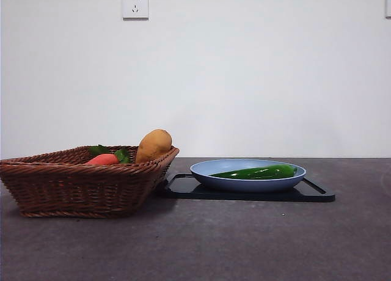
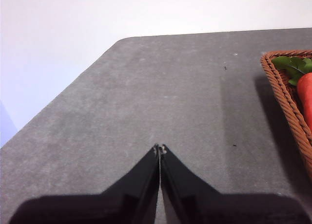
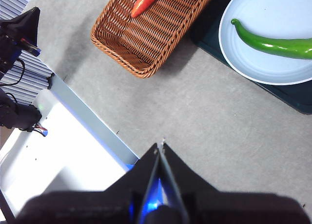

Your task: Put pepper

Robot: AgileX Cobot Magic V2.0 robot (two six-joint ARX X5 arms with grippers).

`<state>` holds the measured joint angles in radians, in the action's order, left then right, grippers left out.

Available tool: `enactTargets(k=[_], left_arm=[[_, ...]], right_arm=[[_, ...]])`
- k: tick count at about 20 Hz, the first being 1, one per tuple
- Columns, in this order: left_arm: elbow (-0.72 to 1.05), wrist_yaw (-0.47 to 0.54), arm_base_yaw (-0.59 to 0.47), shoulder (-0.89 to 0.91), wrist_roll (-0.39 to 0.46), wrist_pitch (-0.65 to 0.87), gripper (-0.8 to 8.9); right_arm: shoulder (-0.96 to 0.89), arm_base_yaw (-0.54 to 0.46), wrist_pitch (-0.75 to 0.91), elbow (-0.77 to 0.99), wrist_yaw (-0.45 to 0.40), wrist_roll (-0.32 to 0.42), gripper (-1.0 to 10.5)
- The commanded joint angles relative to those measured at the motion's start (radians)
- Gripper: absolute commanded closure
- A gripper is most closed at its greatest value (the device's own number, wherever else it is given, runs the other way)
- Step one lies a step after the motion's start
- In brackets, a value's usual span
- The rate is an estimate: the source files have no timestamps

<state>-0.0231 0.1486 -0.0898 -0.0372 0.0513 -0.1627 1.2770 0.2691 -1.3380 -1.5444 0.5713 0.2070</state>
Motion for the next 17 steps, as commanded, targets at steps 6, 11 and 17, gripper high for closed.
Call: enactTargets(k=[6,11,17], left_arm=[[0.003,0.004,-0.003,0.003,-0.006,0.012,8.05],[0.003,0.004,-0.003,0.003,-0.006,0.012,8.05],[0.003,0.004,-0.003,0.003,-0.006,0.012,8.05]], right_arm=[[-0.005,-0.023,0.075,-0.018,-0.001,0.102,9.4],[-0.188,-0.132,0.364,0.042,0.008,0.095,9.4],[-0.568,-0.3,0.804,0.564,0.005,-0.005,9.4]])
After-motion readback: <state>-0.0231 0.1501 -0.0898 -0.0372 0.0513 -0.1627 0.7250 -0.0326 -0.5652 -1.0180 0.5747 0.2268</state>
